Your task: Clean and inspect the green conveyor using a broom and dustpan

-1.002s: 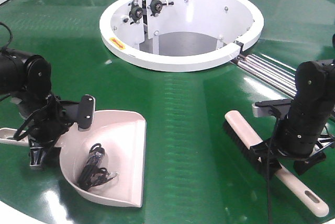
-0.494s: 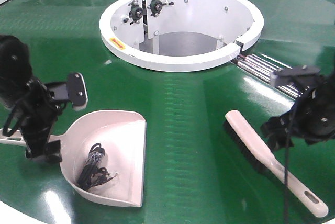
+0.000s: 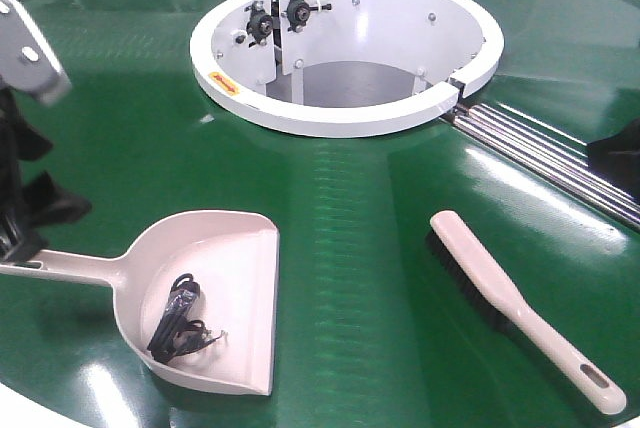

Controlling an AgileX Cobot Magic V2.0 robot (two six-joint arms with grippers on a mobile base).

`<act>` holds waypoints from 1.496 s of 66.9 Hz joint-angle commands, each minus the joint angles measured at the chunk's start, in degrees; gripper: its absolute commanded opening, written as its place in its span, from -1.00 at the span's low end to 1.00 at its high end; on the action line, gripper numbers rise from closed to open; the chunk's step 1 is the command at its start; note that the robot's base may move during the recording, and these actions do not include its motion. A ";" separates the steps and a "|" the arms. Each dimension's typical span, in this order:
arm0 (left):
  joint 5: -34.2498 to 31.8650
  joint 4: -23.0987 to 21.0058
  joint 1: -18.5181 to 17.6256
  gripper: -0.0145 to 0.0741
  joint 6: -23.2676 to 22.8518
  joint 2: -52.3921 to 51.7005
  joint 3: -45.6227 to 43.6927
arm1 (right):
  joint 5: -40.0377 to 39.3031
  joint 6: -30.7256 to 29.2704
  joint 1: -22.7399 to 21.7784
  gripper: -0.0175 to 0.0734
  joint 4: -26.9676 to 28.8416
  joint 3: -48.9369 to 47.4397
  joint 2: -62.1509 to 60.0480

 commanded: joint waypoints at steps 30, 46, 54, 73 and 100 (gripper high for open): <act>-27.93 -7.66 -0.52 0.25 -14.54 -28.19 19.48 | -20.06 -2.64 -0.27 0.58 -1.17 21.52 -30.77; -39.09 -9.52 -0.52 0.25 -14.54 -44.17 38.71 | -24.37 -2.11 -0.27 0.58 -1.17 36.99 -49.91; -46.36 -11.73 -0.52 0.25 -14.54 -47.77 48.22 | -30.81 -2.11 -0.27 0.58 -1.17 44.23 -55.38; -61.35 -18.50 -0.52 0.19 -14.41 -48.40 59.69 | -35.16 -2.11 -0.27 0.45 -0.59 48.65 -54.88; -56.66 -18.33 -0.52 -0.69 -12.39 -48.40 57.57 | -35.05 -2.11 -0.27 -0.64 -0.36 48.65 -54.88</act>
